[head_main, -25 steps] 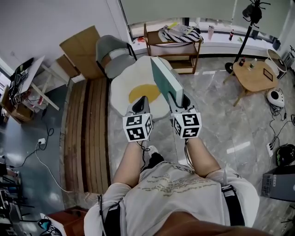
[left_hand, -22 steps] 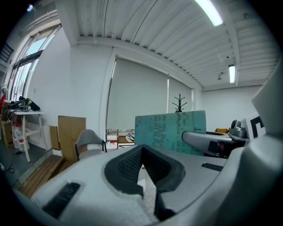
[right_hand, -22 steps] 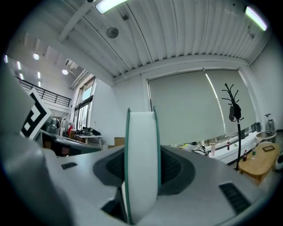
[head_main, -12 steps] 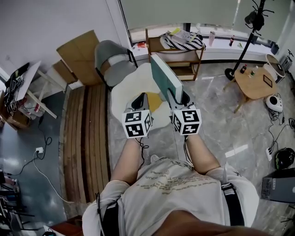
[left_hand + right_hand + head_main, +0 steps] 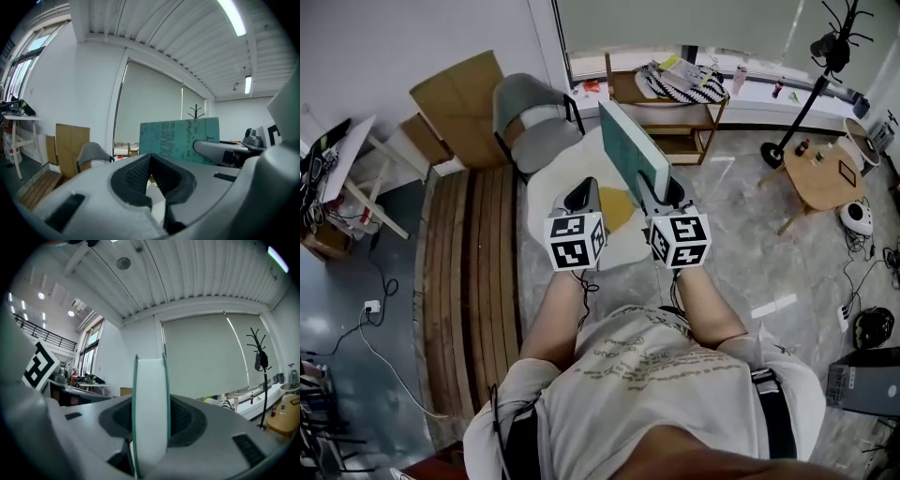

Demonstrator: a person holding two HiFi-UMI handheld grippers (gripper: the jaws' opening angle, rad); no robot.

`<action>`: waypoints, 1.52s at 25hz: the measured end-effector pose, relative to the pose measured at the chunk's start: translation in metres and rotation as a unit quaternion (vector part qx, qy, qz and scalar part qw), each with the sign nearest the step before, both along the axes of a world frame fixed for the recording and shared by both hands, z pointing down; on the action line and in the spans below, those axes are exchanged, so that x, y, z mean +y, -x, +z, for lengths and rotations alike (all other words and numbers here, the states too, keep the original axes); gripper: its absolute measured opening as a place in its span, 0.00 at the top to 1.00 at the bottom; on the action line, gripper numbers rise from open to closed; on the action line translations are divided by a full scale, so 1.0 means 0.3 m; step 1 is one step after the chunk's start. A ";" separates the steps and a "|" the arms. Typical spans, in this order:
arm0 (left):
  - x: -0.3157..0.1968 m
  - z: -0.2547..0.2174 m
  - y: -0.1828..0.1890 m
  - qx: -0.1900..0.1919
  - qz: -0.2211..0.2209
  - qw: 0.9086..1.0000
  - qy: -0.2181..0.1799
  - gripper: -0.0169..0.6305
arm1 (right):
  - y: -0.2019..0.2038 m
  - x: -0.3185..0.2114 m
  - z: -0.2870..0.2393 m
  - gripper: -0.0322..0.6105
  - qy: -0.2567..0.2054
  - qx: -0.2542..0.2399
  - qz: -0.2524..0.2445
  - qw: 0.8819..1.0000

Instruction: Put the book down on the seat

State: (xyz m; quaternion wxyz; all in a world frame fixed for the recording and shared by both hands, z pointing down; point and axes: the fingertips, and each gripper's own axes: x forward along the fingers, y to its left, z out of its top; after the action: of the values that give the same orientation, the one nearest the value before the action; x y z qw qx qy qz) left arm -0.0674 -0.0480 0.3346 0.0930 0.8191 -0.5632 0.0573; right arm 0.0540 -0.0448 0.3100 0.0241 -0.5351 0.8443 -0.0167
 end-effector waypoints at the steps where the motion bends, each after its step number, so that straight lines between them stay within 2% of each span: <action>1: -0.010 0.004 0.011 0.002 -0.001 1.000 0.001 0.94 | 0.013 -0.013 0.007 0.68 0.004 0.001 -0.002 1.000; 7: -0.076 0.050 0.055 0.011 -0.008 1.000 0.018 0.94 | 0.061 -0.086 0.038 0.68 0.017 -0.001 -0.015 1.000; 12: -0.155 0.060 0.077 -0.026 -0.033 0.999 0.010 0.94 | 0.090 -0.189 0.054 0.68 0.023 -0.007 -0.034 0.999; 18: -0.310 0.055 0.122 -0.023 -0.063 0.998 0.012 0.94 | 0.134 -0.375 0.046 0.68 0.020 -0.007 -0.065 0.998; 23: -0.448 0.054 0.120 -0.018 -0.074 0.997 0.016 0.94 | 0.132 -0.526 0.044 0.68 0.022 -0.007 -0.078 0.997; 29: -0.594 0.093 0.113 -0.011 -0.086 0.995 0.040 0.94 | 0.110 -0.668 0.099 0.68 0.047 -0.010 -0.087 0.995; 38: -0.775 0.138 0.052 -0.018 -0.109 0.992 0.061 0.94 | 0.038 -0.880 0.174 0.68 0.073 -0.019 -0.112 0.991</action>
State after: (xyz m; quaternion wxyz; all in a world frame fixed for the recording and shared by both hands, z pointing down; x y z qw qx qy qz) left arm -0.0831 -0.2804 0.3761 0.1380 0.7443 -0.6464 0.0961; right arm 0.0427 -0.3087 0.3622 -0.0011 -0.4370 0.8948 -0.0913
